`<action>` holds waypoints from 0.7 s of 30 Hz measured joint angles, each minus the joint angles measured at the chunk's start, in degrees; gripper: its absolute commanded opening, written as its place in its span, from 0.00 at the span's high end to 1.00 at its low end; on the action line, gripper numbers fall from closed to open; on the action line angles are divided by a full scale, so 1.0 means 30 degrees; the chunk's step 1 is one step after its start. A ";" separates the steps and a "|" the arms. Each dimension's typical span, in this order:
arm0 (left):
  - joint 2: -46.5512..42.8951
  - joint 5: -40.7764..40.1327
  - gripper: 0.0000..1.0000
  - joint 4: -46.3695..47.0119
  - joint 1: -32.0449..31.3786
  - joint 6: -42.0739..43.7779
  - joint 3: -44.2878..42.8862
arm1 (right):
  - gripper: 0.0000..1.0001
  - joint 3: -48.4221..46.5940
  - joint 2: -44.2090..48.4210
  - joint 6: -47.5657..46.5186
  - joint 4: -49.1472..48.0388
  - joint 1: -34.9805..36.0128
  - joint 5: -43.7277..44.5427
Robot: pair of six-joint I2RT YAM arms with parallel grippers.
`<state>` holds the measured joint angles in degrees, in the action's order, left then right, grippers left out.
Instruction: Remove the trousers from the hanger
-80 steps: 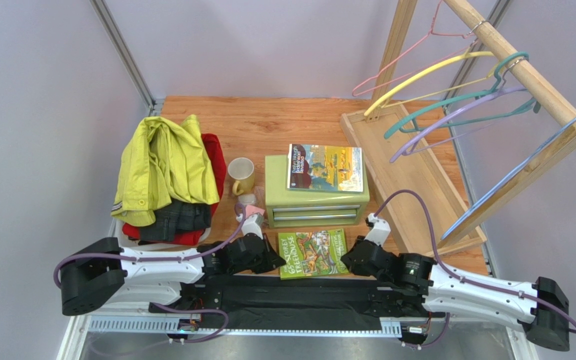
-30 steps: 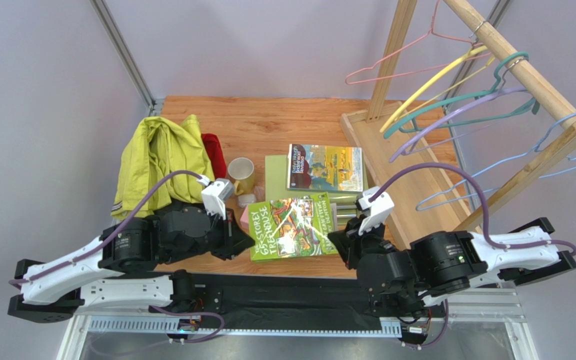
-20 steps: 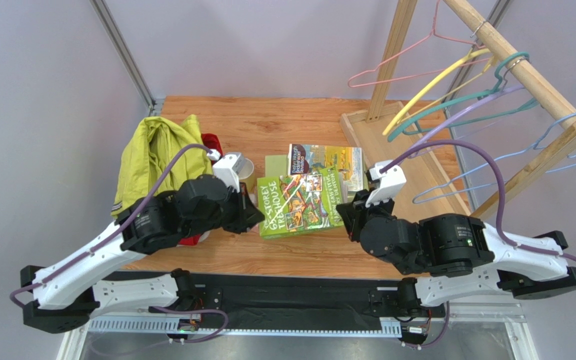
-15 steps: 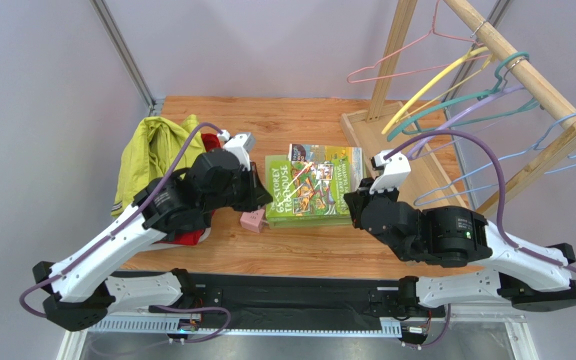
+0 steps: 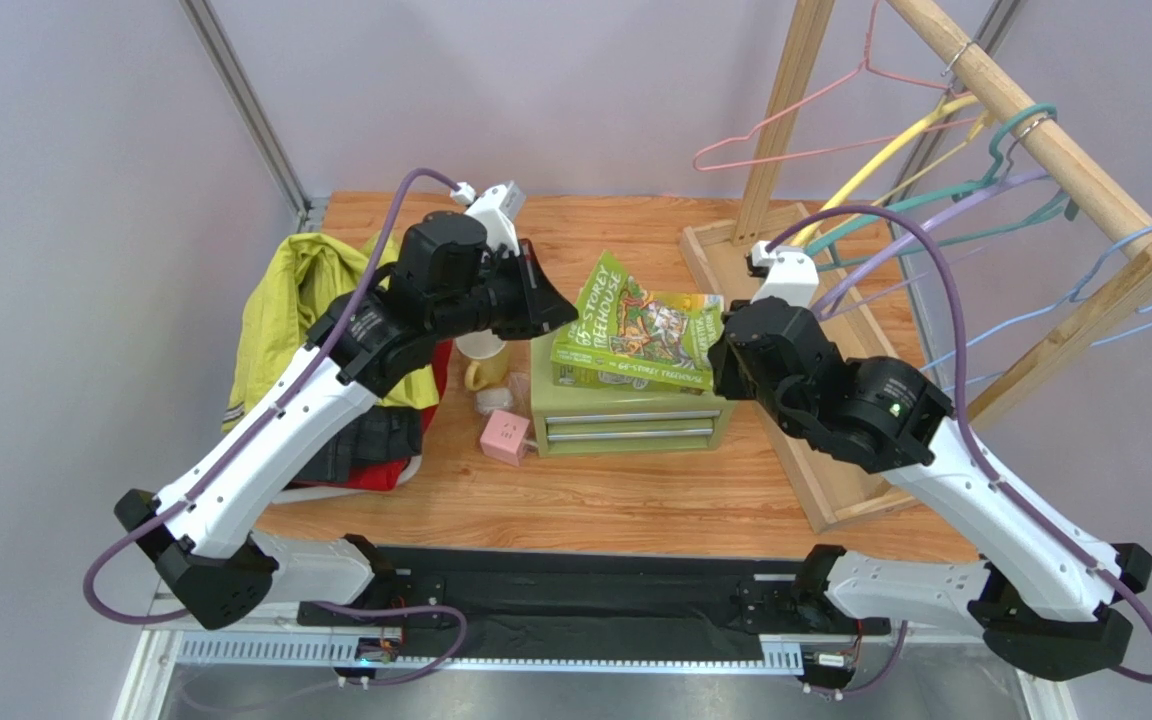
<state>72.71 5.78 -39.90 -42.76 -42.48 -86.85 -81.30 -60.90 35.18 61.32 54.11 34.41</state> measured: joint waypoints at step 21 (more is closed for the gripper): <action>0.5056 0.4342 1.00 0.5246 0.0211 -0.1734 -0.4554 | 1.00 -0.6980 -0.5107 -0.2164 -0.3257 -0.2448 -0.6528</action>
<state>87.88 18.81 -24.16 -42.13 -47.68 -100.51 -102.24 -76.23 28.69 51.55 46.76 14.83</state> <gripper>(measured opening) 0.000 0.024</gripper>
